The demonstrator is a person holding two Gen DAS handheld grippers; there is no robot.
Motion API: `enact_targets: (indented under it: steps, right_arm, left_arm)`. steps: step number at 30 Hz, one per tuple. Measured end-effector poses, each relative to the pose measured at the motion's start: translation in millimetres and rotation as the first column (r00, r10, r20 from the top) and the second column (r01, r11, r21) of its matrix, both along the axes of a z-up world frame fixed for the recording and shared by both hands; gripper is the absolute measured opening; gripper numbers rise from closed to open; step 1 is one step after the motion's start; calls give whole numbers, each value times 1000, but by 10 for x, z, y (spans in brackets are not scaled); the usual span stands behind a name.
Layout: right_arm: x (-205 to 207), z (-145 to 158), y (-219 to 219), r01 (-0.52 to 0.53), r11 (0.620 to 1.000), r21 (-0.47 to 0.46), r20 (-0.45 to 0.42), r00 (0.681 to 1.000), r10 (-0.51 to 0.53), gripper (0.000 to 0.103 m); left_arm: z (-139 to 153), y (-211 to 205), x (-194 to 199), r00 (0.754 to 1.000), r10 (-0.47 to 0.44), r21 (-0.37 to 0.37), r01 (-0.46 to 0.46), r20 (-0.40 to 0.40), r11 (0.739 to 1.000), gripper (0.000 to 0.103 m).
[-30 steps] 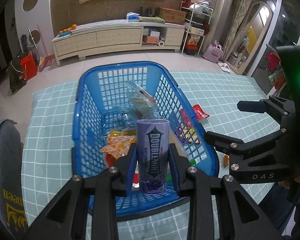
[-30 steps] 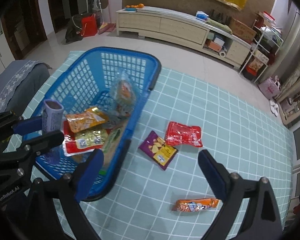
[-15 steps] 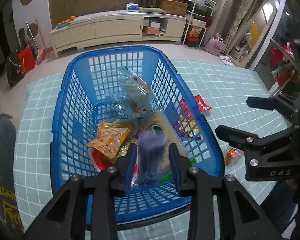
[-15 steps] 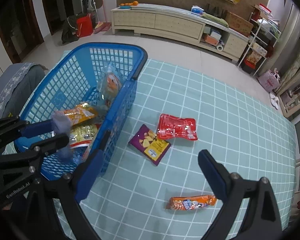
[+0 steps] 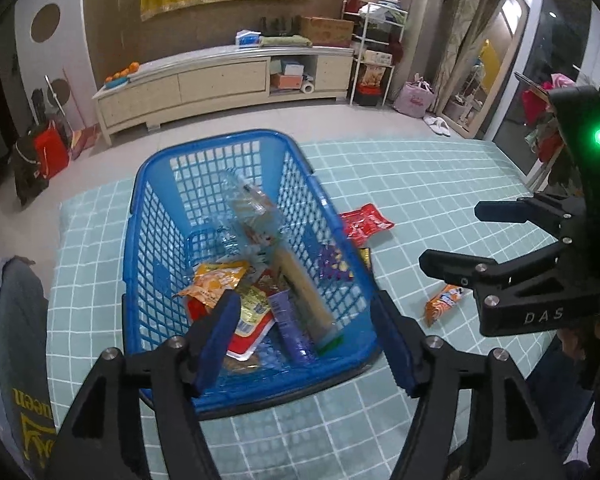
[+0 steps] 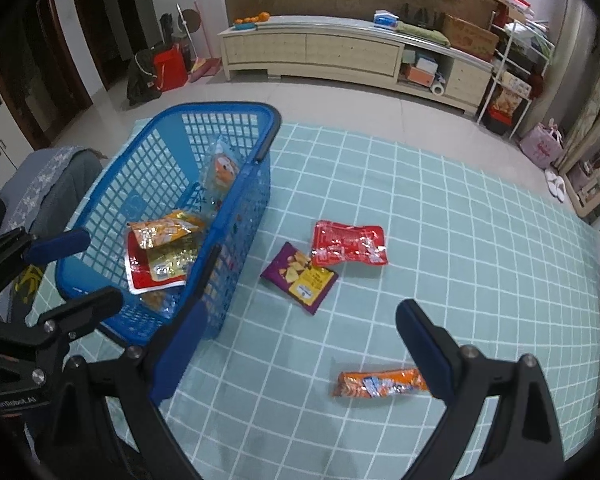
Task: Organize snacks
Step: 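Move both tools toward the orange candy bar on the bed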
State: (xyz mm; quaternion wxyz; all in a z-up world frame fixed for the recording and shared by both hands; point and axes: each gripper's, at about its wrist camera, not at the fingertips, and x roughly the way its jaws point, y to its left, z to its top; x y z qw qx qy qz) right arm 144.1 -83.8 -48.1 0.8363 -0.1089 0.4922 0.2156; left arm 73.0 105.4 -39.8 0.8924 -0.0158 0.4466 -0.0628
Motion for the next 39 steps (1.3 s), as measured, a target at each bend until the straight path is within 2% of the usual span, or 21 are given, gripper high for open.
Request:
enact_targets:
  steps: [6,16,22,30,35,39]
  right_arm:
    - [-77,82,-335,33,999,24,12,999,-34,97]
    - [-151,48,-1025,110,993,44,17,994,-111,97]
    - [-222,-100,-1421,166,985,55,0,986,-166,97]
    - [-301,-327,-1742,220,974,51,-27,975,-219,97]
    - [-294,-526,-1913,247,968,50,-62,968,-244,97]
    - [-282,-686,-2019,264,963,53,-91,962,-259,97]
  left_arm:
    - [62,-293,-20,1000,-30,21,30,6,999,72]
    - [15,-914,75,995,-105,36,105,-4,994,72]
    - [-150,-1248,117,982,-188,45,188,-5,981,72]
    - [-427,-1548,180,967,-251,28,253,-51,967,72]
    - [-599,-1737,234,949,-305,49,310,-81,950,72]
    - [-757,-1923,304,922,-368,79,378,-117,922,72]
